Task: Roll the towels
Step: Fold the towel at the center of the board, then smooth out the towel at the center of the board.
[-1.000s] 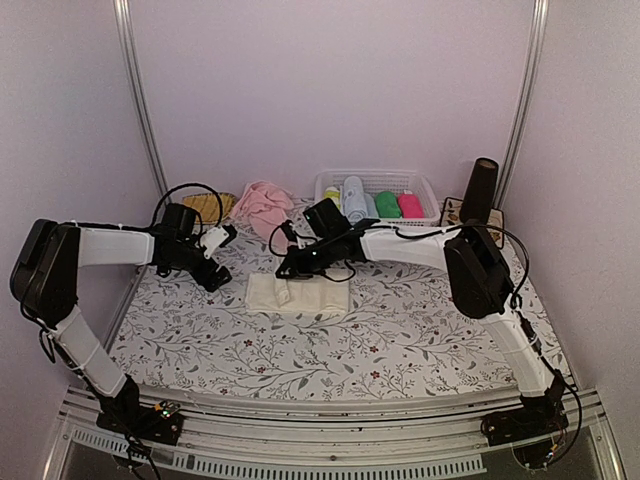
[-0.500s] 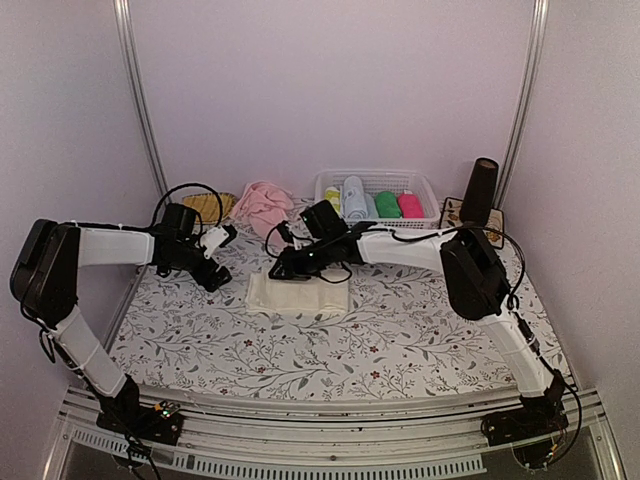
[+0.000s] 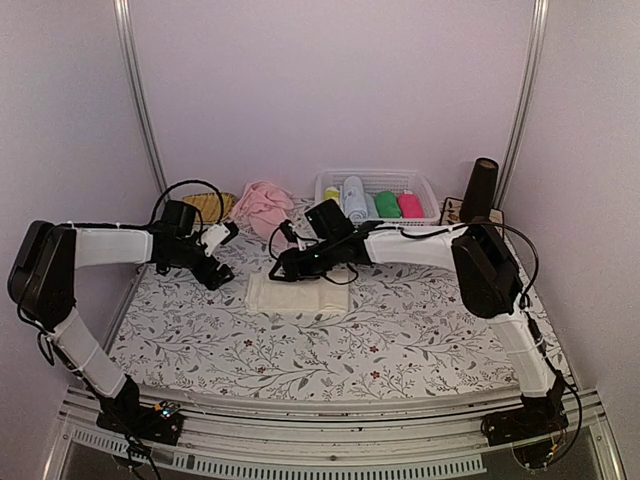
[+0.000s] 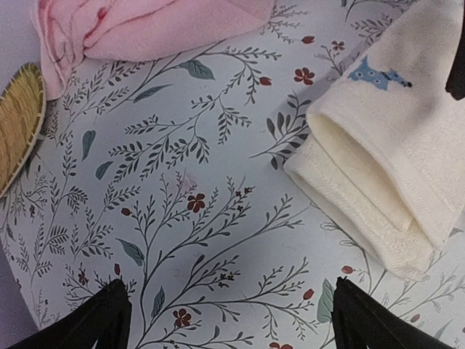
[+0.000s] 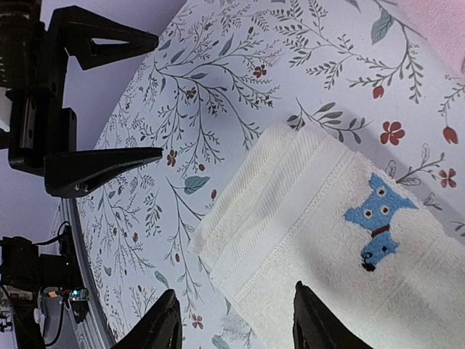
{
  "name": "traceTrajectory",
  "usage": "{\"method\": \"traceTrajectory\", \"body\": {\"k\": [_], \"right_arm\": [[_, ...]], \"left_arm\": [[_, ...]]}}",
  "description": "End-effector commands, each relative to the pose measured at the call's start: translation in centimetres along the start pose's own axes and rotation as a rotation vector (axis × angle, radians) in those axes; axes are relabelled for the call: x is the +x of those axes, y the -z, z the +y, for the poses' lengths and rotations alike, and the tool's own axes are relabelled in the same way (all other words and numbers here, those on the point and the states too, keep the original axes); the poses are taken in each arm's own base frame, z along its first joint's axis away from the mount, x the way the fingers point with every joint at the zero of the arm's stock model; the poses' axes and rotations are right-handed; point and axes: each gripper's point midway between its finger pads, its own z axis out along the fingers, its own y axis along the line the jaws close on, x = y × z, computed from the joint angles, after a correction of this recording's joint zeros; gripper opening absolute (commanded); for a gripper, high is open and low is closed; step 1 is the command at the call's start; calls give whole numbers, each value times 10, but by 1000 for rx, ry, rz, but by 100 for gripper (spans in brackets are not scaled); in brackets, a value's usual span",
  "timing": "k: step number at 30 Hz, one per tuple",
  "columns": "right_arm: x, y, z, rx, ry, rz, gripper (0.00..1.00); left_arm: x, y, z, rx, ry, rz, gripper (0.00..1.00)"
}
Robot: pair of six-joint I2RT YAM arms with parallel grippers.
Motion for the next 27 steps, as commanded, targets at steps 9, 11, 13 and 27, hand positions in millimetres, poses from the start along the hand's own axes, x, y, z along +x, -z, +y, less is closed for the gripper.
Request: {"method": "traceTrajectory", "body": {"k": [9, 11, 13, 27], "right_arm": [[-19, 138, -18, 219, 67, -209, 59], [-9, 147, -23, 243, 65, -205, 62], [0, 157, -28, 267, 60, -205, 63], [39, 177, -49, 301, 14, -207, 65]], "left_arm": [[-71, 0, -44, 228, 67, -114, 97], [-72, -8, -46, 234, 75, -100, 97], [-68, -17, -52, 253, 83, -79, 97], [-41, -55, -60, 228, 134, 52, 89]]}}
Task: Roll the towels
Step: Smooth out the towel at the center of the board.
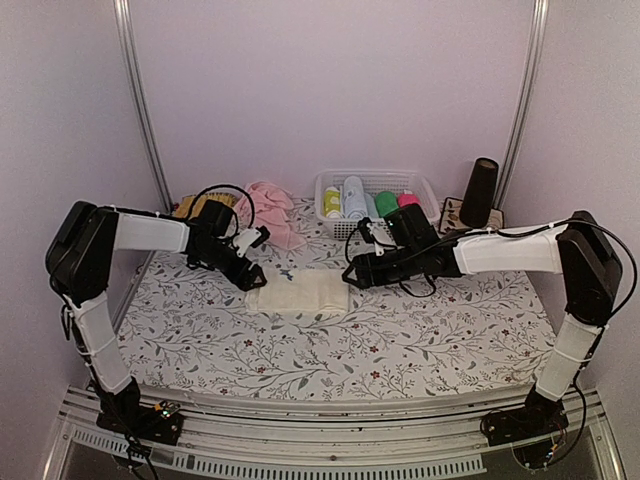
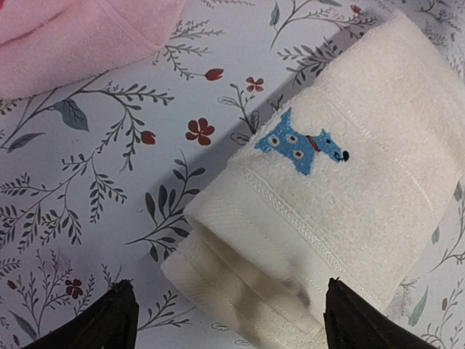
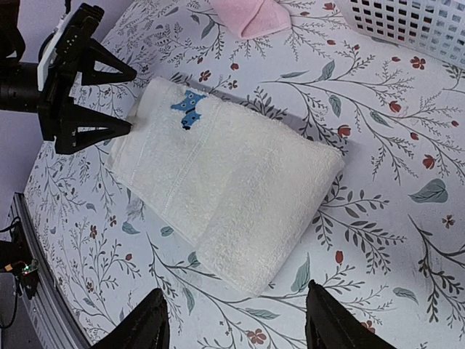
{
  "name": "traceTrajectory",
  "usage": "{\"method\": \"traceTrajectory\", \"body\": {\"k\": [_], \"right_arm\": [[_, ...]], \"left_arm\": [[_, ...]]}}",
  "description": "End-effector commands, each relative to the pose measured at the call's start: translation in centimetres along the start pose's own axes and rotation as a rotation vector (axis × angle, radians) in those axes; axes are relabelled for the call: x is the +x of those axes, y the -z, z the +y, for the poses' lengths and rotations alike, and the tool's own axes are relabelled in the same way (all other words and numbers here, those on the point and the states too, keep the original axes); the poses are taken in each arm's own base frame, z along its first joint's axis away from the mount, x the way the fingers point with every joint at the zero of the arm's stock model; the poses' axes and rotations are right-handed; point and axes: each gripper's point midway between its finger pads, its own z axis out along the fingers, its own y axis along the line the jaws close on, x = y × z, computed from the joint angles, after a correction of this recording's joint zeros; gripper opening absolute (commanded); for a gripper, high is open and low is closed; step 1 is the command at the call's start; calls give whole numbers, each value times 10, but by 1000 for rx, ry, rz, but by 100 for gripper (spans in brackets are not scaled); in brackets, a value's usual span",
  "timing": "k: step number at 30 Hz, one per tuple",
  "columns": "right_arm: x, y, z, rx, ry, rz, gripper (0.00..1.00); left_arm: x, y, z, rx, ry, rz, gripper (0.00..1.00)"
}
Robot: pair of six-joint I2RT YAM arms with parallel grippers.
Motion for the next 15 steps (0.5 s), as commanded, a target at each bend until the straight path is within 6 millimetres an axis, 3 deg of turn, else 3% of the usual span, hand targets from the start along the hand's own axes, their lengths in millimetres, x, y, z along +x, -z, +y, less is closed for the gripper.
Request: {"method": "traceTrajectory", "body": {"k": [1, 11, 15], "right_arm": [[-17, 10, 5, -18, 6, -74, 65], [-12, 2, 2, -17, 6, -57, 65], [-13, 4, 3, -19, 7, -58, 65]], "left_arm": [[-3, -6, 4, -13, 19, 18, 88], [-21, 11, -24, 139, -6, -76, 79], [-21, 5, -27, 180, 15, -61, 78]]}}
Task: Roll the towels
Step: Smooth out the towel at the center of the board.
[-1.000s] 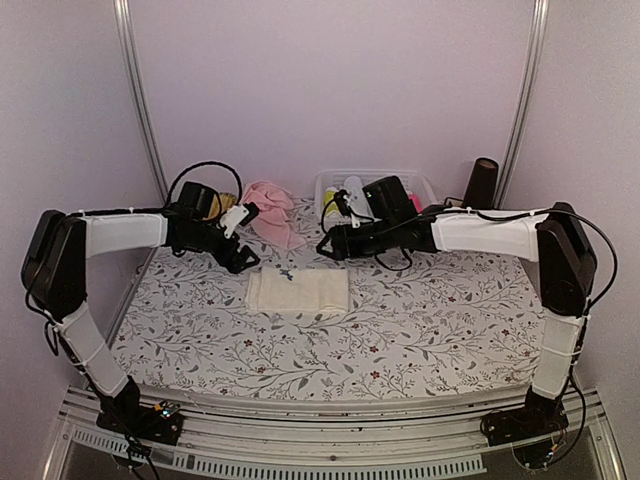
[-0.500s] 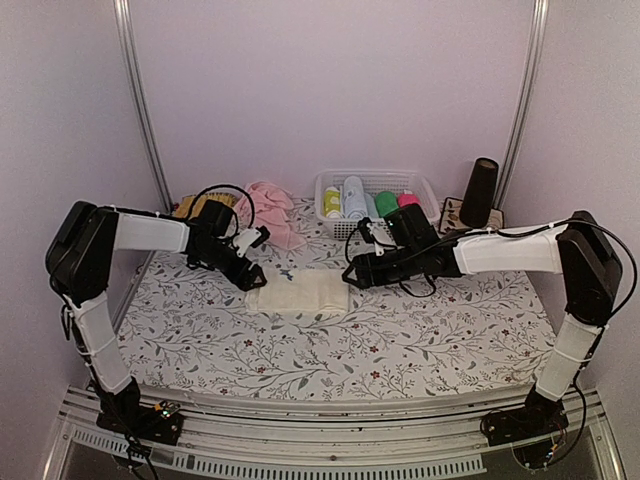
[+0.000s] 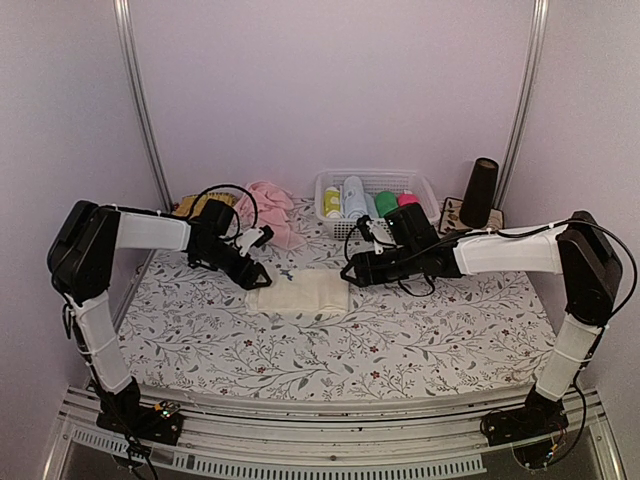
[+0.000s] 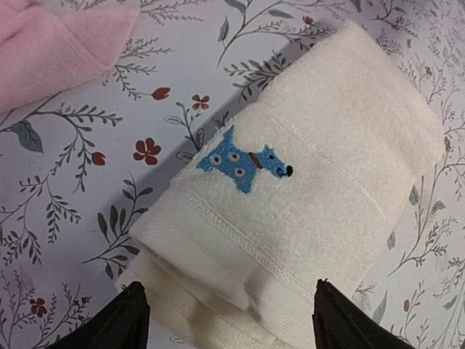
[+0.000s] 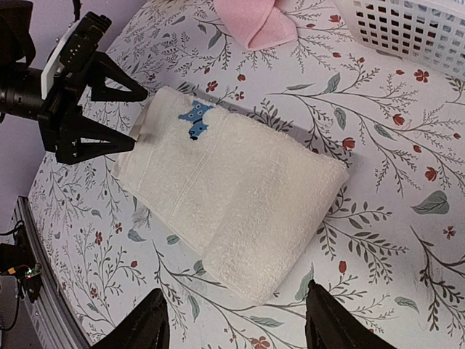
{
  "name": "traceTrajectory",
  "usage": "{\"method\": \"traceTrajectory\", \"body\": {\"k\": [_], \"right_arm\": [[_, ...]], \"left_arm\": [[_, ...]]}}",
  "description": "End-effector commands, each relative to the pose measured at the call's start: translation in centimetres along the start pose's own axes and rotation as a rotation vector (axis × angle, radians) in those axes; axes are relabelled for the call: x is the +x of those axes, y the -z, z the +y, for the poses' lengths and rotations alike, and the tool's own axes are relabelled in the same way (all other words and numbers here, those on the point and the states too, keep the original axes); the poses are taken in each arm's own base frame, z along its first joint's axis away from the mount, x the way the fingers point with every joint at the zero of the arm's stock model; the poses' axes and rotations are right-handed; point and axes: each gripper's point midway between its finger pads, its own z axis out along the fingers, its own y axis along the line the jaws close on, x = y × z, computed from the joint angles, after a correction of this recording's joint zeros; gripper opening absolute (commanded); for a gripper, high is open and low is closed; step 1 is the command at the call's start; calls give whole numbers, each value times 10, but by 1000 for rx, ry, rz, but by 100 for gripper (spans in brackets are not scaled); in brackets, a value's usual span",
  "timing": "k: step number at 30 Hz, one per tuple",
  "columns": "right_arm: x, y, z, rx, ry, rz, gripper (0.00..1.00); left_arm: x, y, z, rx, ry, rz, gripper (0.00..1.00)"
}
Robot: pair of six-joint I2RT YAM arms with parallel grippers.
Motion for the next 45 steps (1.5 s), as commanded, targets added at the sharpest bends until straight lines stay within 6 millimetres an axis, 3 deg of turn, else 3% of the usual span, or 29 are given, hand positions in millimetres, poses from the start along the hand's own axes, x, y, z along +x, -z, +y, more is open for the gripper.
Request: {"method": "traceTrajectory", "body": {"k": [1, 10, 12, 20, 28, 36, 45], "right_arm": [[-7, 4, 0, -5, 1, -27, 65], [-7, 10, 1, -4, 2, -33, 65], [-7, 11, 2, -7, 3, -34, 65], [-7, 9, 3, -13, 4, -32, 65], [-5, 6, 1, -9, 5, -24, 65], [-7, 4, 2, -14, 11, -22, 64], [-4, 1, -1, -4, 9, -13, 64]], "left_arm": [[-14, 3, -9, 71, 8, -34, 76], [-9, -3, -3, 112, 94, -2, 70], [3, -14, -1, 119, 121, 37, 70], [16, -24, 5, 104, 147, 79, 67], [9, -10, 14, 44, 127, 49, 67], [23, -16, 5, 89, 138, 82, 65], [19, -19, -2, 137, 138, 68, 49]]}}
